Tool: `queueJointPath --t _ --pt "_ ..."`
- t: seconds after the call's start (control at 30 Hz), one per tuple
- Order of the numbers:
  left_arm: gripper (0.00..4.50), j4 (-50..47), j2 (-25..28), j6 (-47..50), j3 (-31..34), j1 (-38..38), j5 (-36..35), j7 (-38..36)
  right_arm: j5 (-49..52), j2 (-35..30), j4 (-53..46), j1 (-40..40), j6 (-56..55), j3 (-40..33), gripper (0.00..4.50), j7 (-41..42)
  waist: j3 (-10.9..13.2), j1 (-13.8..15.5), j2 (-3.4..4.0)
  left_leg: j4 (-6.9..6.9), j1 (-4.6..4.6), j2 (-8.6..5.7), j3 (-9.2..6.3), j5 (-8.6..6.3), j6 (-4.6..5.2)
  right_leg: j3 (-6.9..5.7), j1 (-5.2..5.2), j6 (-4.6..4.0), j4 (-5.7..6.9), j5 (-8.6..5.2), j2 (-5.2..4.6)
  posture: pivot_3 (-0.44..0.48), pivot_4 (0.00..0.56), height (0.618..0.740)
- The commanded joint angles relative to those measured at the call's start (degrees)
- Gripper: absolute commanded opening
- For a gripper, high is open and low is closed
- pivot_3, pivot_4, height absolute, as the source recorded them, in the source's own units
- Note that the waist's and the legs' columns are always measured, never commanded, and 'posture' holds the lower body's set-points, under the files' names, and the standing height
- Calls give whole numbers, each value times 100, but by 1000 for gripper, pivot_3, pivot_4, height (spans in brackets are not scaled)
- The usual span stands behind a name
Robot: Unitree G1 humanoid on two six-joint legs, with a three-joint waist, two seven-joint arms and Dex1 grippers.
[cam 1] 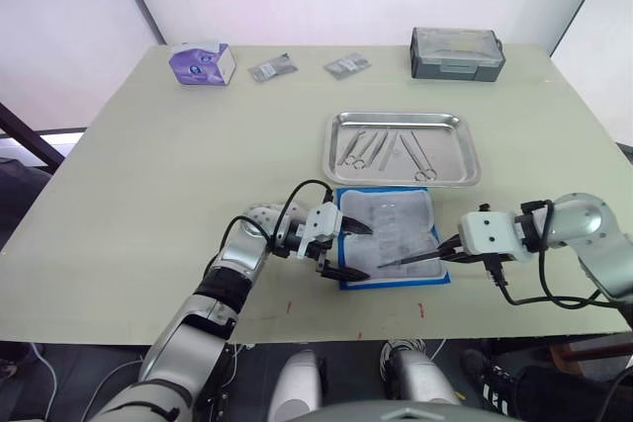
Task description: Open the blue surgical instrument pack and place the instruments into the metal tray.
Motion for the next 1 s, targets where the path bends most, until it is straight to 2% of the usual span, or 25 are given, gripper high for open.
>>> queueJointPath --t 0.03,0.7,1.0 --pt "4500 550 26 217 -356 365 417 -28 87 -168 -160 20 -62 -421 36 -62 0 1 0 0 0 0 0 0 0 0 0 0 0 0 0 0 150 731" --pt "4500 580 11 181 -360 371 422 -43 399 -807 -96 562 -254 -1200 36 145 1 11 1 0 -1 -4 -1 0 0 -1 1 1 -1 -1 -4 0 150 731" --pt "4500 582 6 180 -357 375 418 -41 1057 -540 -146 434 779 -1646 36 -232 3 10 0 0 -2 -4 -1 0 0 0 1 1 -1 0 -4 0 150 731"
